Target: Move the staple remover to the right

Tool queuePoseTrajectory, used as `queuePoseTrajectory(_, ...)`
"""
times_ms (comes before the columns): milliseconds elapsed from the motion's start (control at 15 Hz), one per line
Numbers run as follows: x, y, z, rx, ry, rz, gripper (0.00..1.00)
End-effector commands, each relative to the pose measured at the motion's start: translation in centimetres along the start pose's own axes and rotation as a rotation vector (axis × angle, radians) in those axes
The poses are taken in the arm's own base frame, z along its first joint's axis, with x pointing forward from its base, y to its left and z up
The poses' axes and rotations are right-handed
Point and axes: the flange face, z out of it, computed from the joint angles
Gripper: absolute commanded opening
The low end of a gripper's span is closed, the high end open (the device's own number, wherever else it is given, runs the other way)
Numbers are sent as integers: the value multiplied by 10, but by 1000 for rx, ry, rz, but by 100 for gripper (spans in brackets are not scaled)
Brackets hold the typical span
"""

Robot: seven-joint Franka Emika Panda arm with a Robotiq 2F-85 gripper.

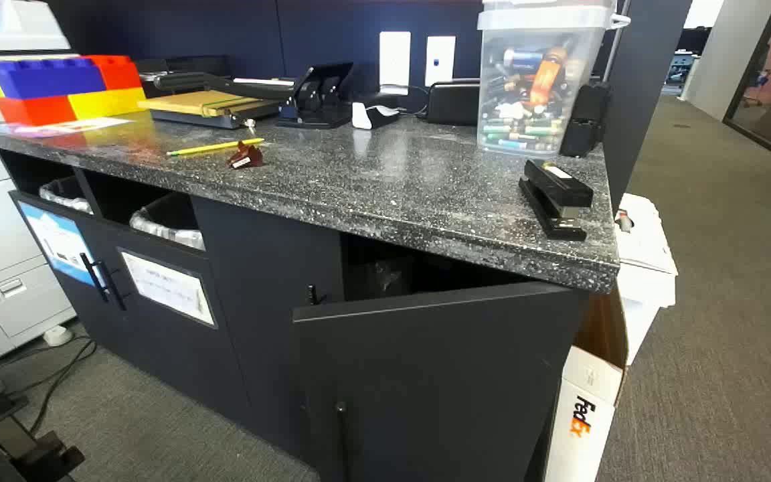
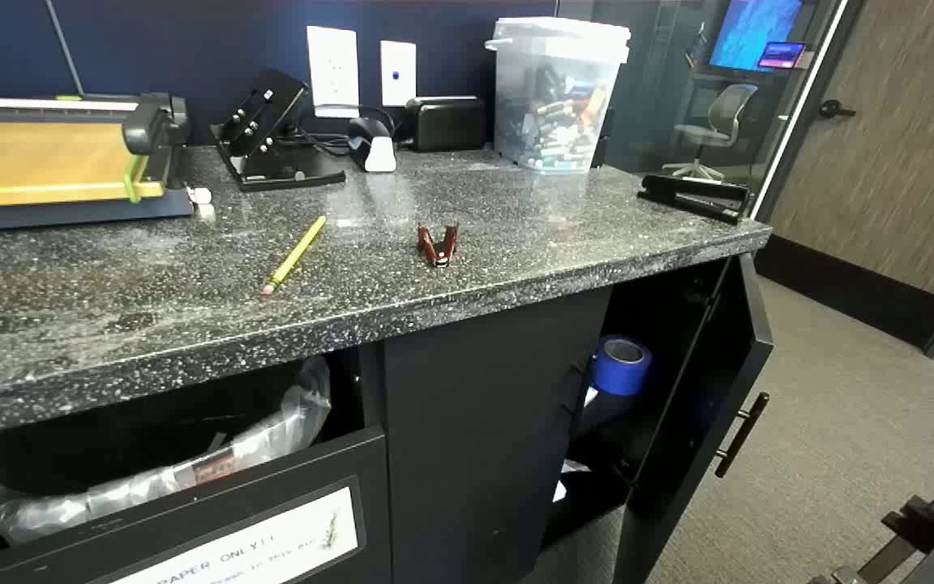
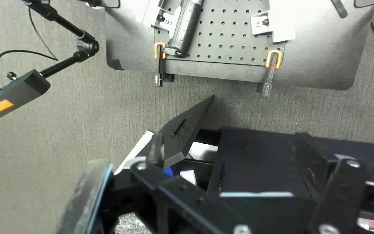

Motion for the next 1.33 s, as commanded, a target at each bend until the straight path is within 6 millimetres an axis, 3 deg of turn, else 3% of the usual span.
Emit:
queuePoseTrajectory(0,0,0,-1,0,-1,0,100)
queuePoseTrajectory(1200,0,0,-1,0,0,0,100)
queuePoseTrajectory(1267,15,-12,-4,-22,-13,2,100)
